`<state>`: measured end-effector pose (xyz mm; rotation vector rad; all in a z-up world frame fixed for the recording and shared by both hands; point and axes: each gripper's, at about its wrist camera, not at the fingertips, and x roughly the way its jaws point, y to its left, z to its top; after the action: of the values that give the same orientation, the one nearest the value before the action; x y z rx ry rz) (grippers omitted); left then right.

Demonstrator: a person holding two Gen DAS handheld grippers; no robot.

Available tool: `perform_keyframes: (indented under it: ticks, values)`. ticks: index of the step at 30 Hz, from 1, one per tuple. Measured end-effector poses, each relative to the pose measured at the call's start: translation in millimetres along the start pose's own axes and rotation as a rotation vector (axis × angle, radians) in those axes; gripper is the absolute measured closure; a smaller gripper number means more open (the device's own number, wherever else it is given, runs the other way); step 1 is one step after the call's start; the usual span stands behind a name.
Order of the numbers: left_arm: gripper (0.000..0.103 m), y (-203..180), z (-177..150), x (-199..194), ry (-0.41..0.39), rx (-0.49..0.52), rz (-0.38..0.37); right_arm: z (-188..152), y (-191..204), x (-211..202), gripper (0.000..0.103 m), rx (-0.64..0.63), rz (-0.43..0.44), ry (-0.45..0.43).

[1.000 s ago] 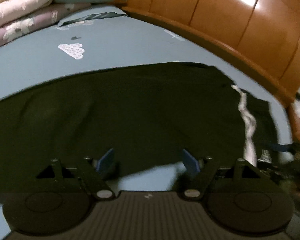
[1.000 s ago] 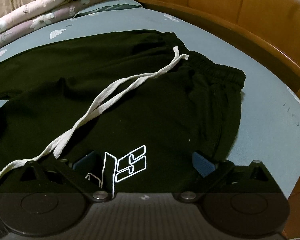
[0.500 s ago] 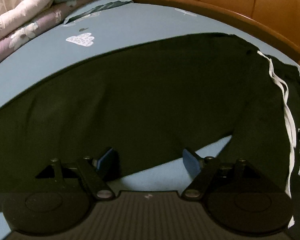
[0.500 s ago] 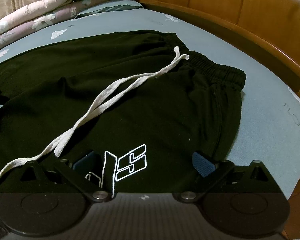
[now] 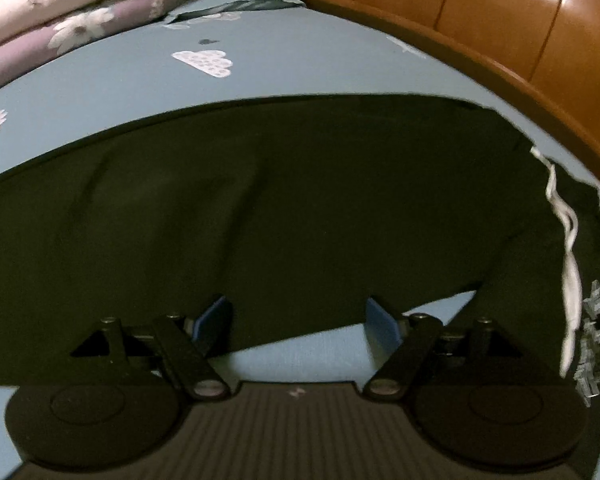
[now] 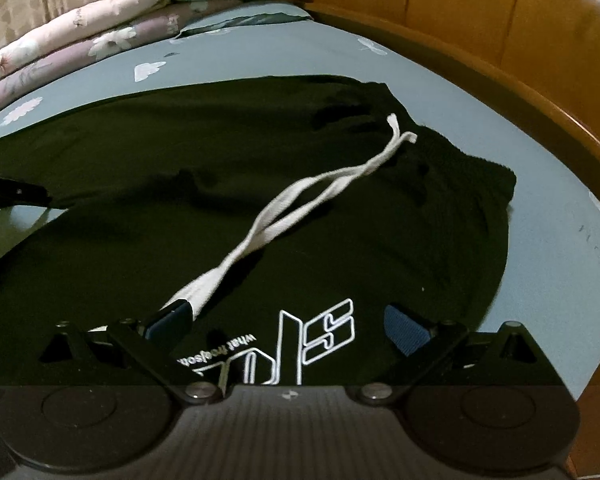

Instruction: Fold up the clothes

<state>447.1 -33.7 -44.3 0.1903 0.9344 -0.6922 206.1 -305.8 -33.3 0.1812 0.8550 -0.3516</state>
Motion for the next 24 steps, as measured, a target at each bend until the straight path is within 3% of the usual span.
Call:
perform_keyframes:
  ticks: [5,9,12,15,21,24]
  values:
    - [0.025,-21,10,-37,-0.041,0.047,-0.021,3,10,-4,0.0,-0.02,0.003,0.0]
    - [0.023,-44,6,-56,-0.021,0.055,-0.083,3,16,-7,0.0,-0.037,0.004,-0.001]
    - [0.021,-60,-8,-62,0.012,0.074,-0.155,3,17,-7,0.0,-0.029,0.01,0.0]
    - [0.021,-73,-30,-63,0.047,0.12,-0.169,2,18,-7,0.0,-0.024,0.011,0.002]
    - [0.021,-76,-64,-68,0.098,0.079,-0.24,-1,18,-2,0.0,-0.016,0.014,0.017]
    - [0.021,-73,-75,-66,0.113,0.055,-0.236,-1,18,1,0.0,-0.012,0.017,0.025]
